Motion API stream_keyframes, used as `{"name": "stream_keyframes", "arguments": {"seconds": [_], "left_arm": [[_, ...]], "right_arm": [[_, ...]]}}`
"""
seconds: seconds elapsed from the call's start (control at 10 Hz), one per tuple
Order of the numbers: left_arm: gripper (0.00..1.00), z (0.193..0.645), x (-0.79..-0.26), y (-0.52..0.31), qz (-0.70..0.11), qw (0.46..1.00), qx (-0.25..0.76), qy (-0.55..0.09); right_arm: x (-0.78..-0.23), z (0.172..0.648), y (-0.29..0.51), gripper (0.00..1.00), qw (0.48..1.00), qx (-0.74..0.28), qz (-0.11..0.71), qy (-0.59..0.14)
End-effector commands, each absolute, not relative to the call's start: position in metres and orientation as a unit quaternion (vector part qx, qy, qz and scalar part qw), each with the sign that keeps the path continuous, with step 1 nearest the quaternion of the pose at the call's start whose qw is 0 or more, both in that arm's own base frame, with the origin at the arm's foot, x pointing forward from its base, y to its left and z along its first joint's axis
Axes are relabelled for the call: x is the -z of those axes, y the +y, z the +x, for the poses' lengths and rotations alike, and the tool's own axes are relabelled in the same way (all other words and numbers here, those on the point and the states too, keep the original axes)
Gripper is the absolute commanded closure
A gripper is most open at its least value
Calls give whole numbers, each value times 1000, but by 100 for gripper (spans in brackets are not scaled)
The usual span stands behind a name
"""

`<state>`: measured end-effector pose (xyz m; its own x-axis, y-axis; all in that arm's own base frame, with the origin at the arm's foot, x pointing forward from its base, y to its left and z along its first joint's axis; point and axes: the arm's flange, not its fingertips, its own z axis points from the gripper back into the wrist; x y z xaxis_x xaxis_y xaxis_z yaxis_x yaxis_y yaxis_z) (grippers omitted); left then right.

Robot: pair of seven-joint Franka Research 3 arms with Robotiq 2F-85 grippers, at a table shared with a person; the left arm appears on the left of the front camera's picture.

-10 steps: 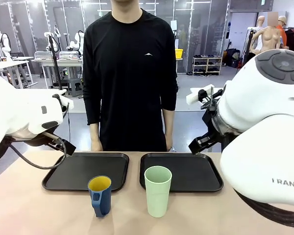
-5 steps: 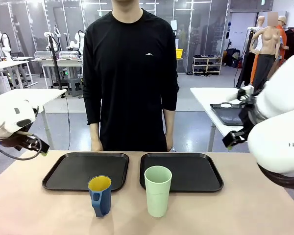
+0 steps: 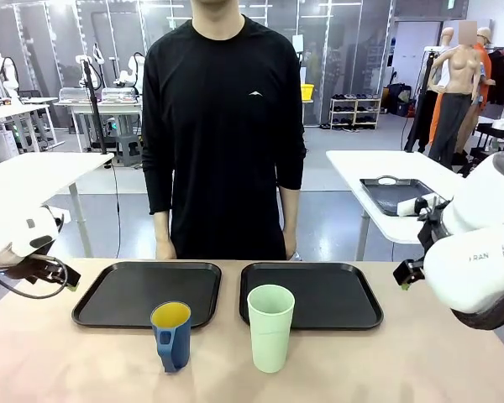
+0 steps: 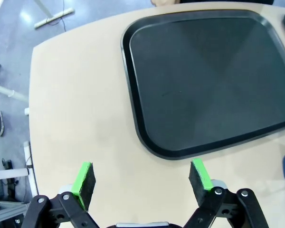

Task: Sort and store the cups by type.
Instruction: Pick up the Reusable plastic cup.

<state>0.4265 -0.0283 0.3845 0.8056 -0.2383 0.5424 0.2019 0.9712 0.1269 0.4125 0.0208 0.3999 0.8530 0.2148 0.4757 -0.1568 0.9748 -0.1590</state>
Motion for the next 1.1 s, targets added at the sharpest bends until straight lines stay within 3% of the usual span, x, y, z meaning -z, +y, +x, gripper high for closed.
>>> {"name": "stream_keyframes", "arguments": {"seconds": [0.0,0.3,0.4,1.0], "left_arm": [[0,421,-381,-25,26,945,121,-304],[0,424,-381,-28,33,947,108,-300],[0,428,-382,-29,30,949,116,-292],[0,428,-382,-29,30,949,116,-292]], "right_arm": [[-389,403,15,0,957,-105,-73,-262],[-390,402,19,0,954,-98,-96,-267],[-392,415,17,0,961,-101,-62,-249],[-392,415,17,0,961,-101,-62,-249]]}}
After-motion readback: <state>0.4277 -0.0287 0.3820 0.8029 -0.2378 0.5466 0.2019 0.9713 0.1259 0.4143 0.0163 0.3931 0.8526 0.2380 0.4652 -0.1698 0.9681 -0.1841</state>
